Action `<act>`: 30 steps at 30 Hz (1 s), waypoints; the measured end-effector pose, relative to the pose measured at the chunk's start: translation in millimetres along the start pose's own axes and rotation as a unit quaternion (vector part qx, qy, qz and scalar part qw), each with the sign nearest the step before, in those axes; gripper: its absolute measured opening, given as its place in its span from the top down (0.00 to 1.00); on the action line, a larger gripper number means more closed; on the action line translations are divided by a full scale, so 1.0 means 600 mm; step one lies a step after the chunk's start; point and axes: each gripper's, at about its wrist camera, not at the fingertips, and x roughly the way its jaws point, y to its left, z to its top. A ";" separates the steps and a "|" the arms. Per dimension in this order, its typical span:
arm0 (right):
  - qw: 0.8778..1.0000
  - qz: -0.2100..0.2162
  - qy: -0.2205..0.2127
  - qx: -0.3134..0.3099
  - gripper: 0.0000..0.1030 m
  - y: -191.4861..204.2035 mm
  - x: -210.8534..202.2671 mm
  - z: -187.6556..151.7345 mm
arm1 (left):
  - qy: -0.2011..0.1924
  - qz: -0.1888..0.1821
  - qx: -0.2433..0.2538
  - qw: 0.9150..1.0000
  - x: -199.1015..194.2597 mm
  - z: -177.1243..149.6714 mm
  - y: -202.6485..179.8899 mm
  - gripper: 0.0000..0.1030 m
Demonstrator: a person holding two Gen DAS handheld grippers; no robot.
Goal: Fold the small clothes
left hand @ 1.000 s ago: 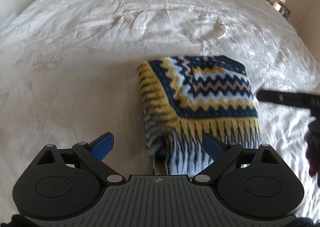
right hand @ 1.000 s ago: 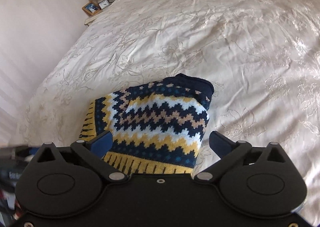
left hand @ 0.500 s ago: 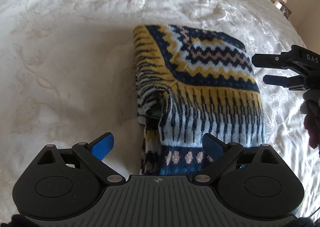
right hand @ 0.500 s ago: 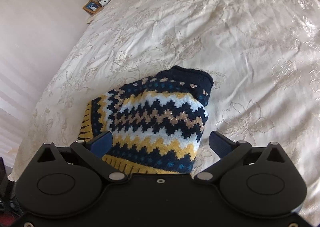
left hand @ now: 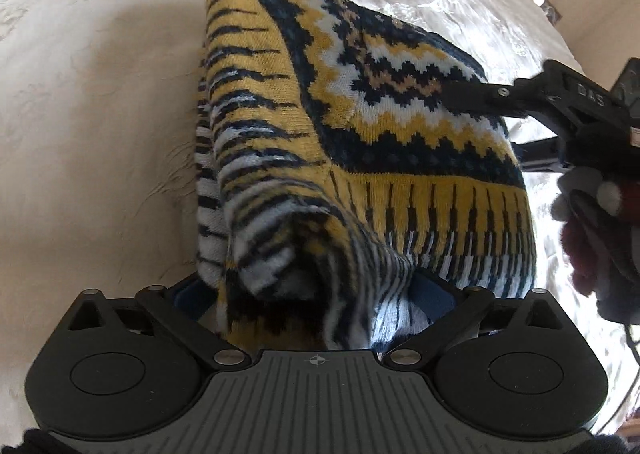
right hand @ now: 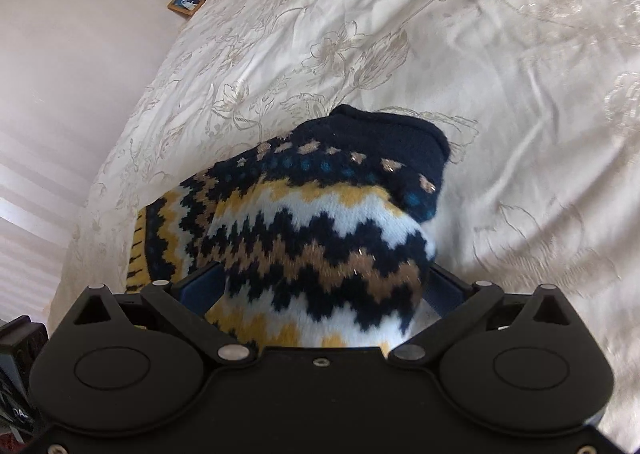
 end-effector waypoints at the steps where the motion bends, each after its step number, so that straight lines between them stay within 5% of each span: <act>1: 1.000 0.003 0.000 0.000 0.00 -0.001 0.006 0.002 | 0.001 -0.003 0.002 1.000 0.001 0.001 0.001 0.00; 12: 0.999 0.031 0.009 0.043 0.00 -0.006 0.032 0.018 | 0.002 -0.020 -0.008 1.000 -0.006 0.003 0.016 0.01; 13: 0.998 0.029 0.012 0.050 0.01 -0.005 0.031 0.018 | 0.005 -0.020 -0.006 1.000 -0.007 0.005 0.014 0.09; 14: 0.998 0.026 0.014 0.051 0.13 -0.002 0.029 0.019 | 0.002 -0.027 -0.003 1.000 -0.011 0.006 0.013 0.20; 15: 0.999 0.018 0.012 0.045 0.40 0.002 0.026 0.020 | -0.001 -0.045 0.001 0.999 -0.017 0.006 0.011 0.51; 18: 0.999 0.003 0.007 0.034 0.58 0.017 0.011 0.021 | -0.004 -0.043 0.014 0.999 -0.034 0.002 -0.006 0.72; 30: 0.999 -0.006 -0.026 0.031 0.61 0.102 -0.129 0.001 | -0.038 -0.070 0.041 0.996 -0.126 -0.019 -0.055 0.75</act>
